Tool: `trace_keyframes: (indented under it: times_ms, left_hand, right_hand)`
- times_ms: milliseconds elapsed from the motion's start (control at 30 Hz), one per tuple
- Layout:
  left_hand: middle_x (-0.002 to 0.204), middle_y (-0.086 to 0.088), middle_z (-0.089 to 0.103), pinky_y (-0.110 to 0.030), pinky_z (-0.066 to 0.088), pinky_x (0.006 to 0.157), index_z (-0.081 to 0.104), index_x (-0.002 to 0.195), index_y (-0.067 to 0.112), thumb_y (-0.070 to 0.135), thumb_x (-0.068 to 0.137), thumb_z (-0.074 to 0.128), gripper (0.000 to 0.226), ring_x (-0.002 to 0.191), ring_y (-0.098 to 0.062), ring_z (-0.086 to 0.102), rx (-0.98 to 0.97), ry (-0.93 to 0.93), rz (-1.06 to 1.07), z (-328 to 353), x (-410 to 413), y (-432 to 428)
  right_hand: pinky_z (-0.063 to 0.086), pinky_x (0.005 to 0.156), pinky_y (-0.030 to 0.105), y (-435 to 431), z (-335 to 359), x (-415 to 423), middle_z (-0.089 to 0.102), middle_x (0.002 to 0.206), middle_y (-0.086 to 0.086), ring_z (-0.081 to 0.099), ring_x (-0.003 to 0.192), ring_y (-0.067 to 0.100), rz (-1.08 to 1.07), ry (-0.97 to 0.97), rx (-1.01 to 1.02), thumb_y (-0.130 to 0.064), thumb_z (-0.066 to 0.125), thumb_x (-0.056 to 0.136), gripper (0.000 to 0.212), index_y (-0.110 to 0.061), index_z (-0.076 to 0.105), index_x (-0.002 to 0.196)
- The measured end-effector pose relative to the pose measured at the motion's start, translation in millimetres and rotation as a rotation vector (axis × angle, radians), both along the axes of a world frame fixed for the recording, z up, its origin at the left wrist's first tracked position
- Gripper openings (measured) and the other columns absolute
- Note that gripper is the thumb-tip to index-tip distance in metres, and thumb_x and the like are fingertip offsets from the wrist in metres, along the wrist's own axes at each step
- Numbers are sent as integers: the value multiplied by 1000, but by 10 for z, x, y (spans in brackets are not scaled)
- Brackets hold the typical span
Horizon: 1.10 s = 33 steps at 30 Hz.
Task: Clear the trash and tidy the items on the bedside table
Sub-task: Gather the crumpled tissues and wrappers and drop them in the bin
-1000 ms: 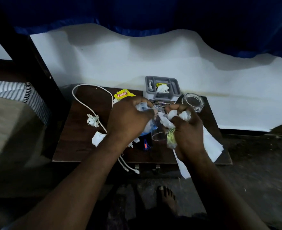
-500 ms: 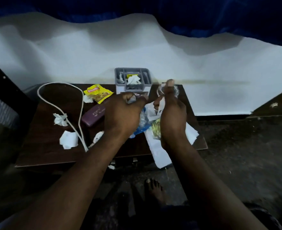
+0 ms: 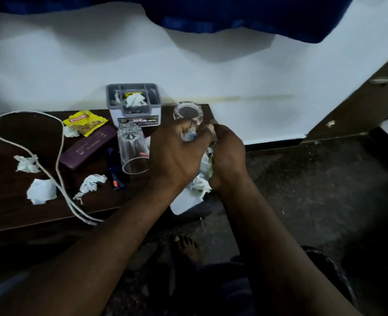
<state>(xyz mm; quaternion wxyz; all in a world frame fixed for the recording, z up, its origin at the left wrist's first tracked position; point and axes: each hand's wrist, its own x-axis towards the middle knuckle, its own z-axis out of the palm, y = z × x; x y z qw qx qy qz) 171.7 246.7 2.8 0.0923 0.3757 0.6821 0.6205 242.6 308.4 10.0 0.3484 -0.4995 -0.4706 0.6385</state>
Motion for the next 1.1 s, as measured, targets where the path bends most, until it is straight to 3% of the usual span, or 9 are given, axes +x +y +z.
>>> trace_keyframes:
  times_ms: [67,167,300,433,567,667,833,967,1100]
  left_hand:
    - [50,6,44,-32,35,54,46,54,18,45,82,67,44,50,-8,40,17,-33,-18,59,185,67]
    - [59,8,54,-35,46,62,54,64,21,45,84,70,35,59,-8,52,40,-79,-44,125,520,208]
    - [63,6,60,-32,48,60,51,65,25,48,83,69,34,61,-10,59,24,-37,-84,185,1102,406]
    - [71,8,62,-28,45,60,52,72,28,57,87,63,35,66,-7,60,-89,34,-201,221,1807,519]
    - [78,8,64,-31,45,62,54,74,29,73,86,47,46,74,-13,63,-180,87,-283,269,2587,566]
    - [95,10,69,-40,52,84,63,88,31,88,83,25,69,93,-16,66,-366,-67,-451,165,3056,564]
    - [115,-4,71,-41,55,78,70,107,29,74,88,35,60,102,-22,68,-636,-745,-782,-341,3781,347]
    - [118,-8,68,-34,49,70,69,115,22,53,97,44,43,105,-24,65,-660,-835,-785,-797,3947,276]
    - [95,-5,69,-43,56,87,70,92,23,62,84,53,43,95,-24,67,-667,-858,-796,-1056,3901,304]
  right_hand:
    - [56,76,34,42,65,190,67,86,17,65,82,28,-56,72,17,-19,60,103,25,-4,65,84]
    - [52,75,40,77,206,489,64,79,17,61,80,25,-171,176,1,-23,64,103,31,-7,67,77]
    - [58,77,41,108,270,1067,68,86,14,66,80,23,-268,99,106,-33,60,106,34,-2,72,100]
    - [52,60,28,26,279,1838,67,71,-1,67,68,10,-241,227,81,-50,50,106,40,-18,67,89]
    - [60,77,32,-128,207,2644,77,100,10,75,95,21,-260,346,75,-58,50,103,53,-10,71,115]
    - [48,106,56,-315,2,3121,65,136,26,62,128,42,-348,283,36,-55,60,97,63,-7,61,138]
    - [54,85,39,-613,-484,3833,74,119,13,70,101,23,-432,-22,73,-32,57,105,37,-4,66,127]
    - [51,62,9,-832,-894,4027,79,96,-15,72,82,-7,-454,-107,-3,-32,66,101,14,-27,70,113]
    - [61,76,30,-876,-1159,4028,80,98,-2,77,95,17,-594,-117,-63,-31,81,89,24,-21,72,108]
